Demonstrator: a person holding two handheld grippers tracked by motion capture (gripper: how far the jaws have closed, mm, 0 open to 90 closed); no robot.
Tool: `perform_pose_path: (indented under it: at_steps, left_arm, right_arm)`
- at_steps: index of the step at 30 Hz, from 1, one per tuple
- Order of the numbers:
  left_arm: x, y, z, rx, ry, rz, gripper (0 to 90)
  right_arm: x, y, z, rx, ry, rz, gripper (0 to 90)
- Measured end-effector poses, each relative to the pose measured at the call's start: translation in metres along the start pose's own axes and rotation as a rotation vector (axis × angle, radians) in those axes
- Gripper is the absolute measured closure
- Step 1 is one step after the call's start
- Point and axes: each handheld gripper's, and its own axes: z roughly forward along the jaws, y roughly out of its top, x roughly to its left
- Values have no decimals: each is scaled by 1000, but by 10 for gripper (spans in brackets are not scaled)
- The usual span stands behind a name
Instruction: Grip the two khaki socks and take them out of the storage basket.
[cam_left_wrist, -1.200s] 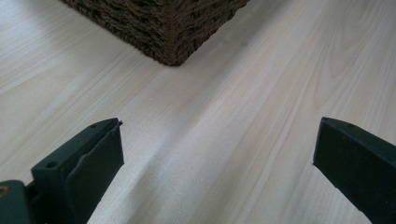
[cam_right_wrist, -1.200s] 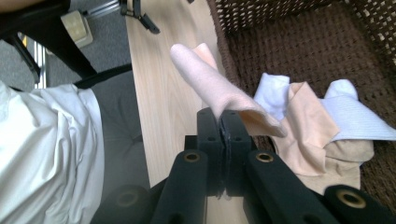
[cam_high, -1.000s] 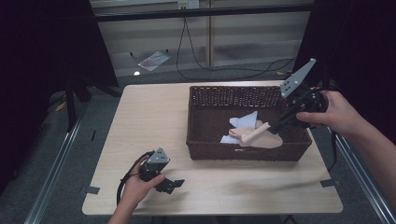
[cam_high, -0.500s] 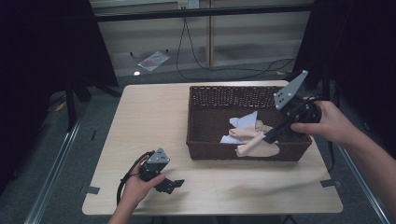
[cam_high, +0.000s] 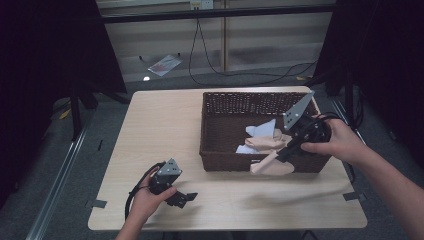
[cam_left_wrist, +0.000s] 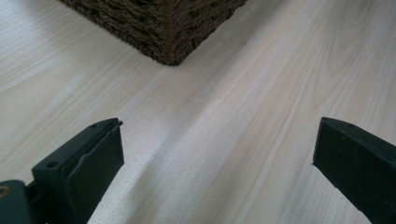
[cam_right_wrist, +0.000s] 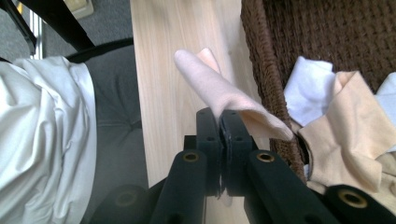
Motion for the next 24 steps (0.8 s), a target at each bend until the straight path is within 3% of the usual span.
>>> perform_pose_path:
  at_steps: [13, 20, 21, 24]
  left_arm:
    - [0, 0, 0, -4, -4, 2, 15]
    - [0, 0, 0, -4, -5, 2, 15]
    - [0, 0, 1, -1, -3, 6, 15]
    - [-1, 1, 1, -1, -4, 6, 16]
  right_arm:
    - [-1, -1, 22, 51, 1, 4, 851]
    - [-2, -3, 18, 35, 1, 20, 676]
    - [-3, -3, 15, 20, -13, 22, 592]
    - [-4, -1, 10, 13, -14, 16, 542]
